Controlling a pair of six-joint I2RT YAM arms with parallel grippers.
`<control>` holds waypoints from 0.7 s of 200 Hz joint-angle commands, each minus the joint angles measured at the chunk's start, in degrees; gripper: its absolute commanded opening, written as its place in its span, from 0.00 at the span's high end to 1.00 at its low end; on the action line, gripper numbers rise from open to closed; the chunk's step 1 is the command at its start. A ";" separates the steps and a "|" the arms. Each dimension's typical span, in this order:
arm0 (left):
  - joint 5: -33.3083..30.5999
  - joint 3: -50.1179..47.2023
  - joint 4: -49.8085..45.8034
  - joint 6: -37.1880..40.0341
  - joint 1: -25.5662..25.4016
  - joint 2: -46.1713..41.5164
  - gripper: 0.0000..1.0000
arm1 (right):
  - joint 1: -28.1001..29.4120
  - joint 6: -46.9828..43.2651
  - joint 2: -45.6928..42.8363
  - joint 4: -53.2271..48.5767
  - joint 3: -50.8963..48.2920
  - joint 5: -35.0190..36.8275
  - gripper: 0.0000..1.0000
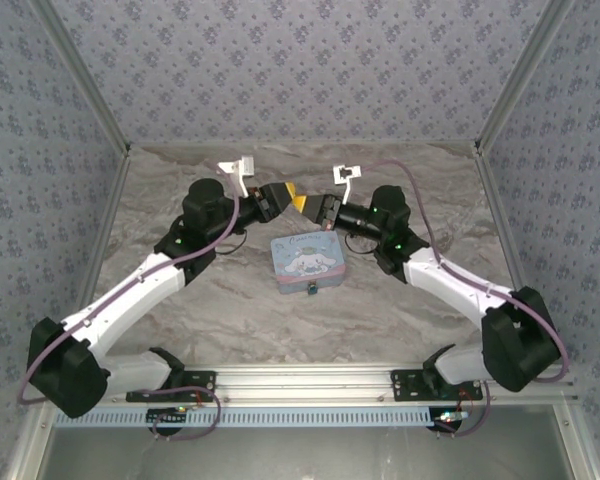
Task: Unlock a padlock with a key
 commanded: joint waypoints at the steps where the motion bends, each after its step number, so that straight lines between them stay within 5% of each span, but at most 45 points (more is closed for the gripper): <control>1: -4.36 3.53 -8.42 7.33 -0.12 -3.44 0.35 | -0.64 -6.96 -4.77 -11.95 -1.35 4.08 1.00; 24: -7.17 4.12 -14.13 11.89 -0.05 -4.40 0.13 | -1.14 -11.49 -7.99 -23.38 -2.37 8.07 1.00; 51: -9.27 5.48 -21.17 16.87 -0.05 -4.29 0.03 | -1.81 -15.74 -11.71 -34.02 -4.04 13.08 1.00; 87: -8.92 5.02 -28.29 19.27 -0.04 -2.39 0.01 | -2.24 -18.51 -15.83 -42.94 -6.94 17.56 1.00; 140: 3.45 0.36 -23.13 13.01 -0.86 3.85 0.02 | -2.19 -18.27 -17.97 -49.18 -11.10 22.59 1.00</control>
